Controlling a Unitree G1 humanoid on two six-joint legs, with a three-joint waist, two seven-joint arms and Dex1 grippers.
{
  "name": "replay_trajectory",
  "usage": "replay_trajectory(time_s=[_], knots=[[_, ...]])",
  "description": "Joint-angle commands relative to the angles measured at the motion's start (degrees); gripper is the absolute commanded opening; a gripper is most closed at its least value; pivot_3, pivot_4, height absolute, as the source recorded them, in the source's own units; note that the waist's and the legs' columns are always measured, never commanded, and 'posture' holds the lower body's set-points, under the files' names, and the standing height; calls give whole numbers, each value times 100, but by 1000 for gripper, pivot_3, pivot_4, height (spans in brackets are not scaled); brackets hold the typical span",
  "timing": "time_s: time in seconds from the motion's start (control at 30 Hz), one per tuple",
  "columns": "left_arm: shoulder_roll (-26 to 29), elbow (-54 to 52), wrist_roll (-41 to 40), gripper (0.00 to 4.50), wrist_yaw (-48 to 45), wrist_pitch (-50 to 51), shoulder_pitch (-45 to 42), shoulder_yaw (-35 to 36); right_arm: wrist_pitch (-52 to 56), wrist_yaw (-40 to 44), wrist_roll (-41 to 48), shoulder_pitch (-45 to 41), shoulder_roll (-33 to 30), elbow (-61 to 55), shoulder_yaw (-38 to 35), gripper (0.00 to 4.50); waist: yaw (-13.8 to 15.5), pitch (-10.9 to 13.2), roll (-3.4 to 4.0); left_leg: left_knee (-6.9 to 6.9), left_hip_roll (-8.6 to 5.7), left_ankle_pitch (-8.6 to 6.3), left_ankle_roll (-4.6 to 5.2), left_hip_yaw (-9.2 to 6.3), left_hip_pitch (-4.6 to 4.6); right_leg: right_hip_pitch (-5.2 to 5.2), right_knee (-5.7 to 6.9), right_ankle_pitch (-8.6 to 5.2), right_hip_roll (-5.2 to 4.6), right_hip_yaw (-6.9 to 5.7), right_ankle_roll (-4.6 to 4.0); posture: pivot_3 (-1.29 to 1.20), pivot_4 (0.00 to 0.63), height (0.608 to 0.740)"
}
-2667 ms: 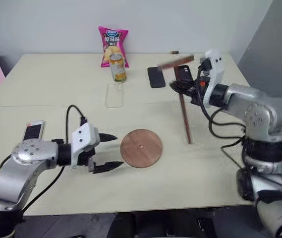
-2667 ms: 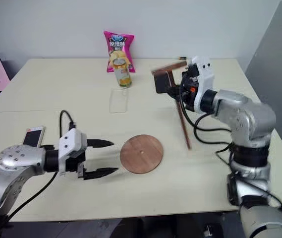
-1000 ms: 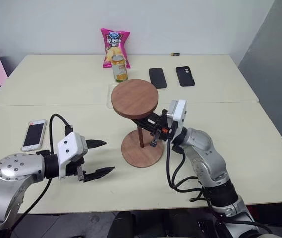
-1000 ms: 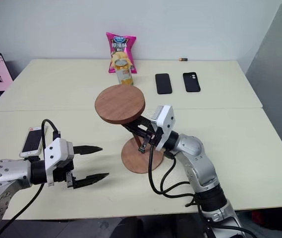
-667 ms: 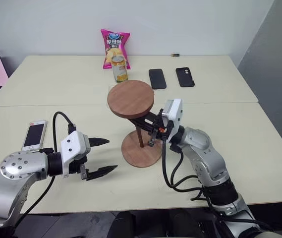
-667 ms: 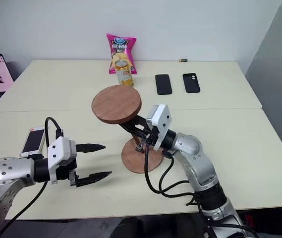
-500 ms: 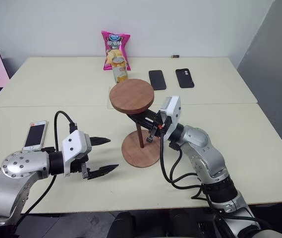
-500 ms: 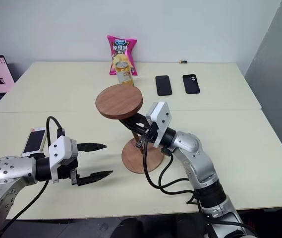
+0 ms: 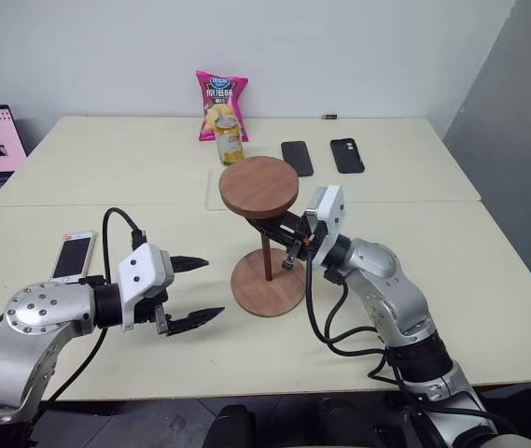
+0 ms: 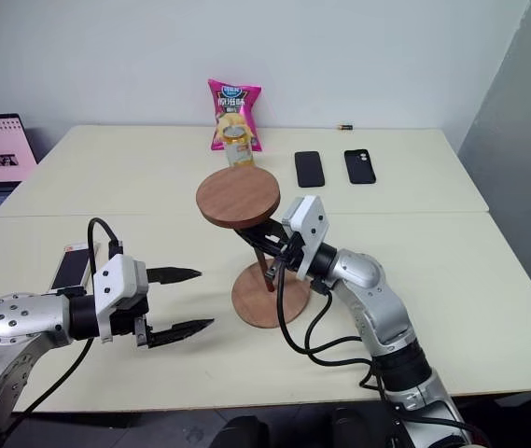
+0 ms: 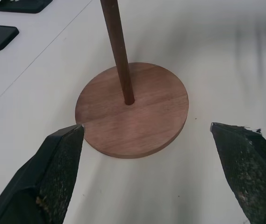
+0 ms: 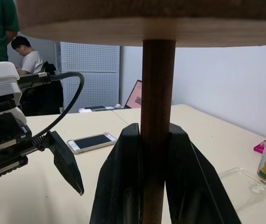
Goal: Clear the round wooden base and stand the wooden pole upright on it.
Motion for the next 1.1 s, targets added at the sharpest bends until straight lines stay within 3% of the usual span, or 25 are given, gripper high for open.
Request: replay_trajectory(time_s=[0.03,0.07,0.1,0.13,0.2,0.37,0.67,0.77,0.93,1.1], knots=[[-14,-41,2,4500,35,-93,-93,6,603,-140,-195,191,-147,367,83,261,0,1,2,0,0,0,0,0,0,0,0,0,0,0,-1,0,150,740],[-18,-48,4,4500,40,-91,-94,-3,631,-150,-179,167,-137,336,79,611,0,2,3,0,0,0,0,0,-1,0,0,0,0,1,-1,0,150,740],[-22,-59,1,4500,45,-84,-92,-10,639,-140,-158,146,-129,300,77,611,-1,3,3,0,0,0,0,0,-1,-1,0,0,0,0,-1,0,150,740],[-20,-68,2,4500,45,-83,-88,-17,637,-128,-144,129,-129,258,81,1024,0,2,1,-1,0,0,0,-1,-1,-2,0,-1,0,0,-1,0,150,740],[14,-72,17,4500,22,-64,-86,-44,663,-103,-116,97,-128,192,73,1260,2,24,-15,-2,1,0,0,-2,-4,-3,-1,-1,0,-1,-3,0,150,740],[98,-71,76,4500,-34,-81,-81,-51,828,-54,-40,91,-141,-42,8,2508,-22,59,-6,1,3,0,0,9,-72,-77,8,14,2,6,-26,0,150,740],[-43,-61,-95,4500,307,191,-327,130,1011,428,-16,153,-663,-482,-7,4466,-22,63,-6,0,2,0,0,2,-92,-89,1,13,3,-1,-26,0,150,740],[47,-144,-95,4500,443,304,-350,331,1082,711,-6,160,-1180,-735,-202,4466,-17,66,-8,2,1,0,0,1,-94,-89,-1,13,3,-2,-25,0,150,740],[488,-85,172,4500,446,477,-67,720,1255,1490,282,240,-2567,-1014,-920,4466,-12,103,-10,4,0,0,1,-1,-97,-90,-2,13,2,-5,-25,0,150,740],[548,58,150,4500,417,506,47,980,1236,2081,651,433,-3468,-1226,-1526,4466,-6,138,-13,1,3,0,1,-6,-97,-90,-1,12,3,-12,-24,0,150,740]])
